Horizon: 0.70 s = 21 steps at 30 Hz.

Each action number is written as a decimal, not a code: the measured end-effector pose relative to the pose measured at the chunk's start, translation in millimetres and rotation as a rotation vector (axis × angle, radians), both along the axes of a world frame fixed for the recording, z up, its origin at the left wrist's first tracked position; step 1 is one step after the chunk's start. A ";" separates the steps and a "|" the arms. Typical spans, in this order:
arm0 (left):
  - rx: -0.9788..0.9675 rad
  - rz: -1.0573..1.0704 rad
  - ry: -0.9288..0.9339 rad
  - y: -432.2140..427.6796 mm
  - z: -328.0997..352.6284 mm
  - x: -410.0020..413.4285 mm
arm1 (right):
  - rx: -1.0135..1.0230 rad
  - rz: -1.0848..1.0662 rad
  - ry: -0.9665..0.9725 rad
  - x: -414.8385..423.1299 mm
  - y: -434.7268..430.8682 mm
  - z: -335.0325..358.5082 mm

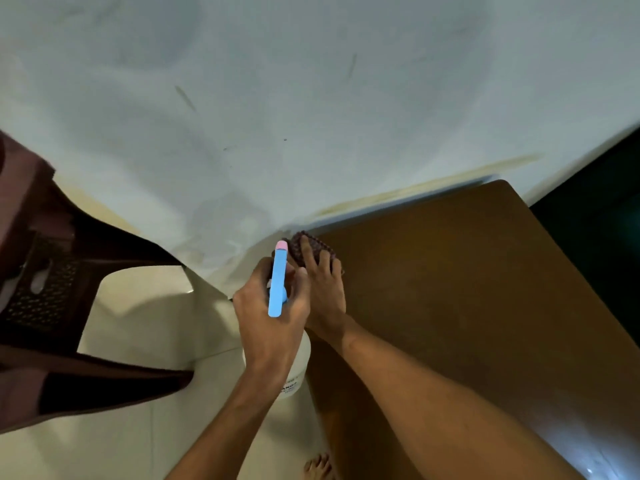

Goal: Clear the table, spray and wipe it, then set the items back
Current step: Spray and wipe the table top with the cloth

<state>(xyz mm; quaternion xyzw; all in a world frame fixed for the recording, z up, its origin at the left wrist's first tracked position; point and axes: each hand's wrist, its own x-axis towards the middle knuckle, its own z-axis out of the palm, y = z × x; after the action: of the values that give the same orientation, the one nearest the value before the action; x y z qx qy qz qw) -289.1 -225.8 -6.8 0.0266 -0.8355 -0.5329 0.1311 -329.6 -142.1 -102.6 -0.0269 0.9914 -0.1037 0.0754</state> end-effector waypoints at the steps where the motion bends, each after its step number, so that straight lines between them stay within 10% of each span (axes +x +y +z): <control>1: -0.001 0.005 -0.001 -4.7 0.2 4.5 | 0.005 0.042 0.005 6.2 -5.8 -2.1; 11: 0.017 0.003 -0.058 3.7 -12.5 41.1 | 0.102 0.572 0.017 43.8 86.3 -14.0; 21: 0.036 -0.164 -0.038 80.9 -10.6 38.3 | 0.120 -0.357 0.032 87.2 222.7 -9.2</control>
<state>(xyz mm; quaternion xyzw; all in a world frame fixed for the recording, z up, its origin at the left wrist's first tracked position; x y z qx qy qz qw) -250.8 -144.9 -17.4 -0.0292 -0.8274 -0.5564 0.0706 -242.4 80.6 -111.8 0.1522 0.9859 -0.0555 0.0416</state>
